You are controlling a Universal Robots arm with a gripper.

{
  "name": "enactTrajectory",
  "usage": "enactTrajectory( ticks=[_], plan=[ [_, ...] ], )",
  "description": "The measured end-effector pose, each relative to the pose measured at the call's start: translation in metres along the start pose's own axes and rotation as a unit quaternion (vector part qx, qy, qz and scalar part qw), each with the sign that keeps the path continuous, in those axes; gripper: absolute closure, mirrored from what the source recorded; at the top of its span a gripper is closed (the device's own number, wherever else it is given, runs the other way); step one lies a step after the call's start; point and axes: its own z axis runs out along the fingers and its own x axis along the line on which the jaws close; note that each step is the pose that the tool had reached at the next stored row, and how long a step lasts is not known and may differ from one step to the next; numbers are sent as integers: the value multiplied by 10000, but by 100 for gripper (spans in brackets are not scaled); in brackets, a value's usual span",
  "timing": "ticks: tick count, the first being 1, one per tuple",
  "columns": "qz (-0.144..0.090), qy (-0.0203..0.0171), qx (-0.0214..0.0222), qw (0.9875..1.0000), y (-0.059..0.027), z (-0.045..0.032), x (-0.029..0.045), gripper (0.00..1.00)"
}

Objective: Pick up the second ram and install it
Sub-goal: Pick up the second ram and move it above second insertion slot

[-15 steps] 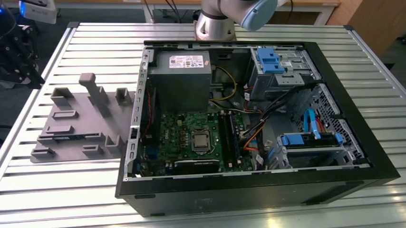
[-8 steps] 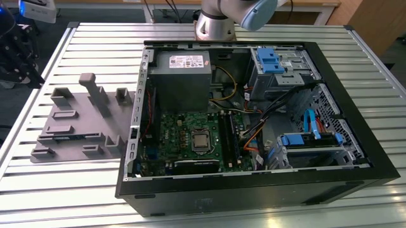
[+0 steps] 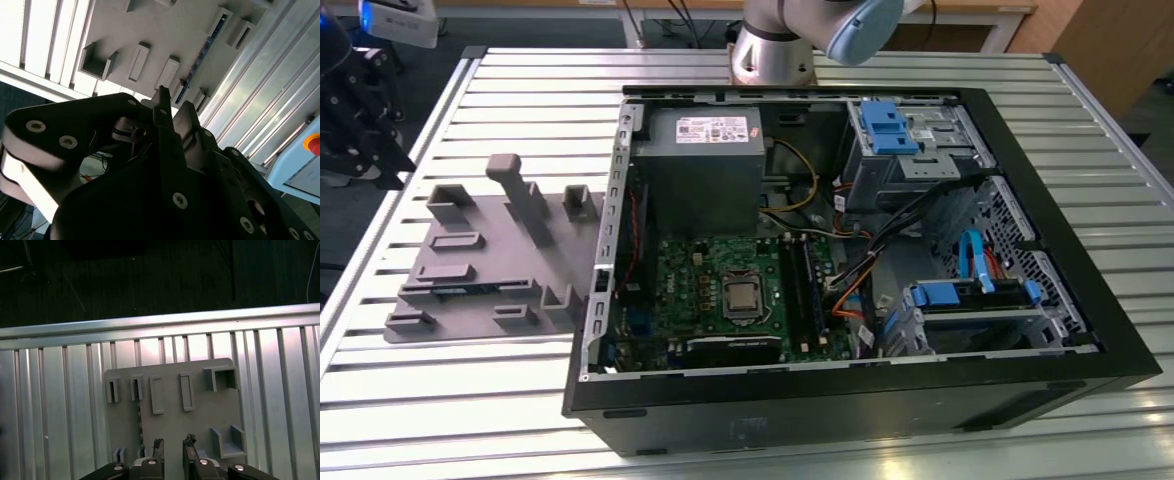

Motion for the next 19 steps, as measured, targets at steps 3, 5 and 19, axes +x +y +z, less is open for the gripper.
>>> enactTrajectory(
  ticks=[3,5,19],
  plan=[
    [0,0,0,10000,0,-2,0,60],
    [0,0,0,10000,0,-2,0,60],
    [0,0,0,10000,0,-1,0,85]
  ],
)
